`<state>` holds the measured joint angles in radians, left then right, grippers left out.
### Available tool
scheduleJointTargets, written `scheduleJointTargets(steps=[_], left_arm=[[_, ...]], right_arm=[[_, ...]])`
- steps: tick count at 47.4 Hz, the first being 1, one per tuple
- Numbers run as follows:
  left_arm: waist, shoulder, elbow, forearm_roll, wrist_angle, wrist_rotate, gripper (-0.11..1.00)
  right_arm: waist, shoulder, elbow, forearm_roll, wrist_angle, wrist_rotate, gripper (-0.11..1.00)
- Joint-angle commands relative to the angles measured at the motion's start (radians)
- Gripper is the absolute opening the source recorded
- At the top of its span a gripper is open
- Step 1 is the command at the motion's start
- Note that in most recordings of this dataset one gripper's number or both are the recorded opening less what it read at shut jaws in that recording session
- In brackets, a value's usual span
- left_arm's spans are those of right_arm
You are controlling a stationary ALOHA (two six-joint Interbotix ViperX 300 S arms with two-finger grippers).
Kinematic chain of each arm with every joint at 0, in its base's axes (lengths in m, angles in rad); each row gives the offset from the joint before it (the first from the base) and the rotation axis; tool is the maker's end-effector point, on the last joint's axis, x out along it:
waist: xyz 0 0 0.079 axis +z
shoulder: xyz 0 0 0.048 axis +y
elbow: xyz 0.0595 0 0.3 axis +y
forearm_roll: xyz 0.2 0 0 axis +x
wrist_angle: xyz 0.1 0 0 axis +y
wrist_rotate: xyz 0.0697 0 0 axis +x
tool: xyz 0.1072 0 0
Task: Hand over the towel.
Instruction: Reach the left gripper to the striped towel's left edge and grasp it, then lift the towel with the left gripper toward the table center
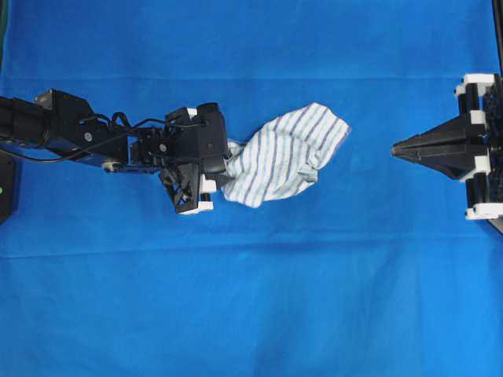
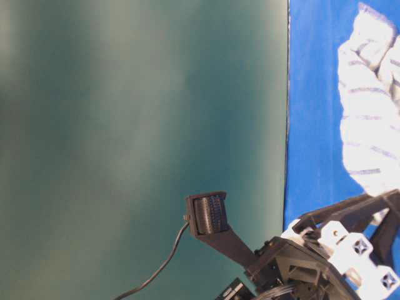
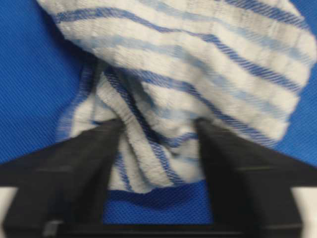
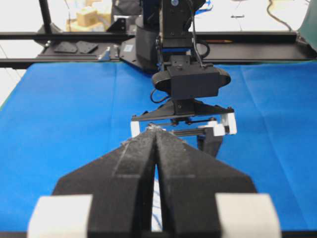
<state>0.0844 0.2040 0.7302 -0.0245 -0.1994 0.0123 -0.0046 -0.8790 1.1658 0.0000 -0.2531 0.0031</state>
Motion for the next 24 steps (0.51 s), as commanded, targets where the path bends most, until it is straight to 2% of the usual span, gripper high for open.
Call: scheduleJointTargets(steps=[1,6,24], left_arm=[[0.0,-0.044,-0.005,0.0,0.003,0.0,0.31],[0.003,-0.107,0.008,0.002,0.008,0.003,0.1],[0.0,-0.497,0.046,0.002,-0.037,0.006,0.1]], right_arm=[[0.0,0.005,-0.012,0.002,-0.005,0.002,0.0],[-0.002,0.005,-0.012,0.002,-0.006,0.002,0.0],[-0.002,-0.005,-0.017,0.002,-0.012,0.0,0.0]])
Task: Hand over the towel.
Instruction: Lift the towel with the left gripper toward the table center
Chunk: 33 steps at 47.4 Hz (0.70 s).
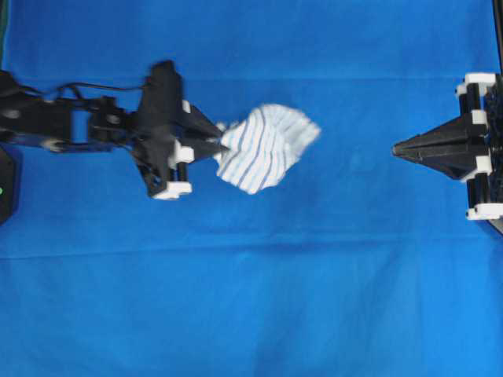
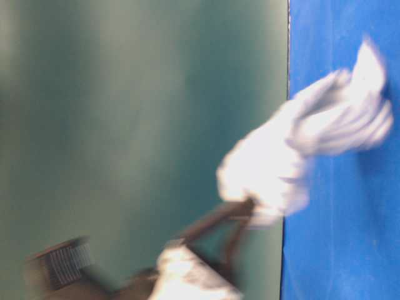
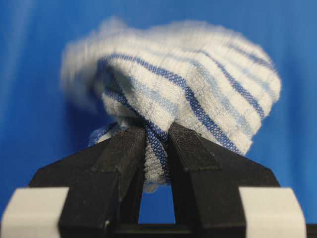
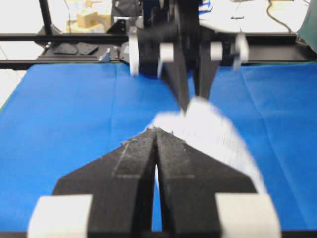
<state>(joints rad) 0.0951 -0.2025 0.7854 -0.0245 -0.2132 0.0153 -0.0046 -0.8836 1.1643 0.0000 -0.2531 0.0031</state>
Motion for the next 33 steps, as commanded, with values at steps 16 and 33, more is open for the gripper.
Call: scheduleJointTargets(steps=[16,33], left_arm=[[-0.038,-0.339,0.025,0.0,-0.052,0.005,0.1],[-0.058,-0.37,0.046,0.002,-0.052,0.003,0.1]], right_arm=[[-0.002,-0.015,-0.023,0.002,-0.031,0.002,0.0],[0.0,0.017,-0.031,0.002,-0.064,0.0,0.0]])
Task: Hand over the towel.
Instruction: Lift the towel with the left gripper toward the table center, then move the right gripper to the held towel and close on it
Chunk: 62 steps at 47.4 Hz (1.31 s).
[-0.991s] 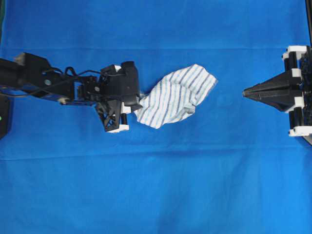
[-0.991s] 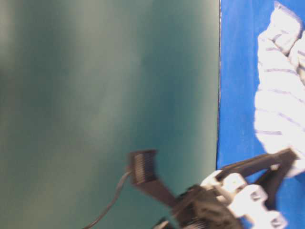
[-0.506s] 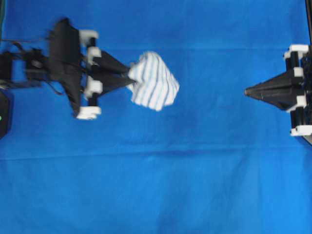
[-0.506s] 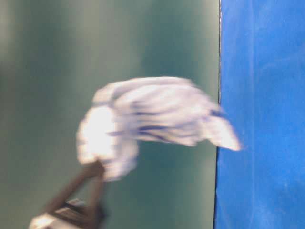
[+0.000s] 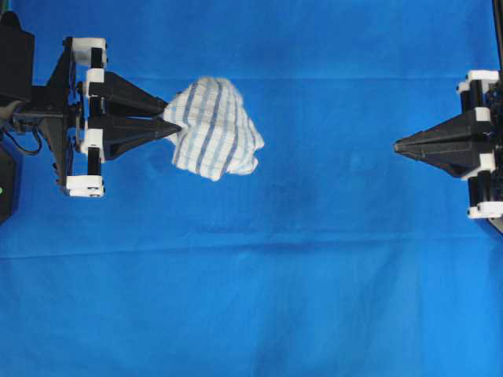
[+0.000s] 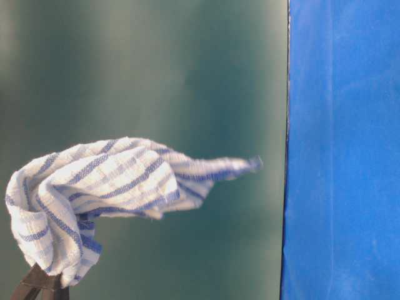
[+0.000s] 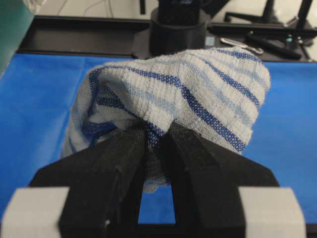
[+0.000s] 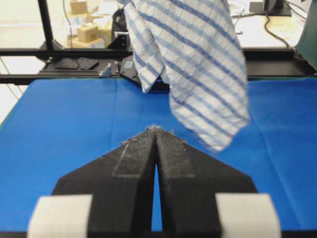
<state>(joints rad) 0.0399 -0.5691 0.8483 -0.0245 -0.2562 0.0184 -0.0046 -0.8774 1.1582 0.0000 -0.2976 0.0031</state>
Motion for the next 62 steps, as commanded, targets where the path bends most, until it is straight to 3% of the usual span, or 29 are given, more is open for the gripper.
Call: scheduleJointTargets(steps=[1,10,19,24,45,62], left_arm=[[-0.005,-0.002,-0.018,0.002,-0.009,0.0,0.1],[-0.005,0.0,-0.018,0.0,-0.008,0.0,0.1],[-0.005,0.0,-0.018,0.0,-0.009,0.0,0.1],[-0.005,0.005,-0.018,0.0,-0.009,0.002,0.1],[-0.005,0.006,-0.014,0.002,-0.009,0.002,0.1],[-0.005,0.006,-0.008,0.0,-0.008,0.0,0.1]], right_arm=[[-0.002,0.014,-0.025,0.0,-0.021,0.0,0.0],[-0.002,0.043,-0.037,0.002,-0.046,0.002,0.02],[-0.009,0.127,-0.071,0.014,-0.146,0.0,0.56],[-0.025,0.221,-0.112,0.017,-0.207,0.0,0.73],[-0.038,0.627,-0.414,0.003,-0.227,-0.028,0.73],[-0.038,0.811,-0.627,0.002,-0.121,-0.044,0.73]])
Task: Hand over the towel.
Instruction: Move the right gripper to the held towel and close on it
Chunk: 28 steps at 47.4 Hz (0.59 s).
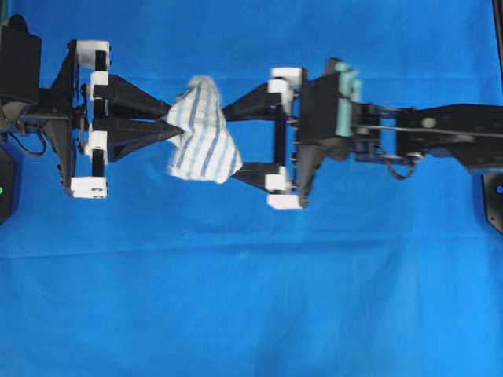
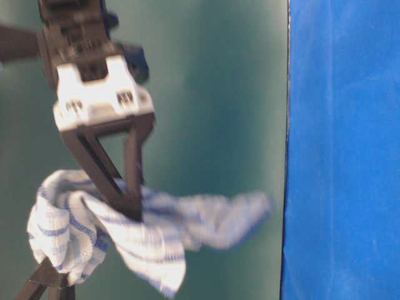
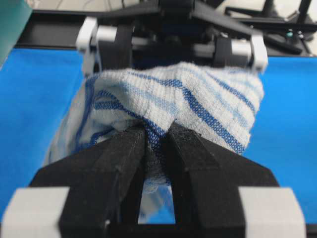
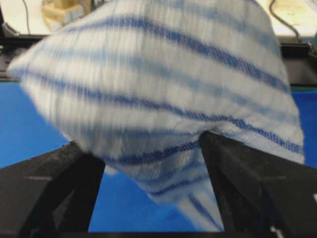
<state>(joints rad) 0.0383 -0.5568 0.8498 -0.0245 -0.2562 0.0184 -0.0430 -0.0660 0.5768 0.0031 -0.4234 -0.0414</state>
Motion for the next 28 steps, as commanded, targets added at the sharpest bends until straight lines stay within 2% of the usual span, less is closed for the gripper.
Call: scheduleJointTargets(steps=[1,15,18,26,28], left_arm=[[-0.002,-0.006,-0.009,0.0,-0.009,0.0,0.1],[-0.003,-0.006,-0.006,0.0,-0.009,0.0,0.1],[-0.008,-0.006,-0.006,0.0,-0.009,0.0,0.1],[-0.014,-0.006,-0.006,0.0,-0.012,-0.009,0.1],[-0.014,-0.006,-0.006,0.0,-0.014,-0.011,0.1]], right_arm=[[0.0,0.003,-0.049,-0.002,0.006,0.0,0.73],[-0.012,0.008,-0.057,0.003,0.005,0.0,0.69],[-0.018,0.008,-0.057,0.003,0.006,0.003,0.59],[-0.02,0.006,-0.057,0.003,0.008,0.003,0.1],[-0.02,0.006,-0.057,0.003,0.009,0.003,0.04]])
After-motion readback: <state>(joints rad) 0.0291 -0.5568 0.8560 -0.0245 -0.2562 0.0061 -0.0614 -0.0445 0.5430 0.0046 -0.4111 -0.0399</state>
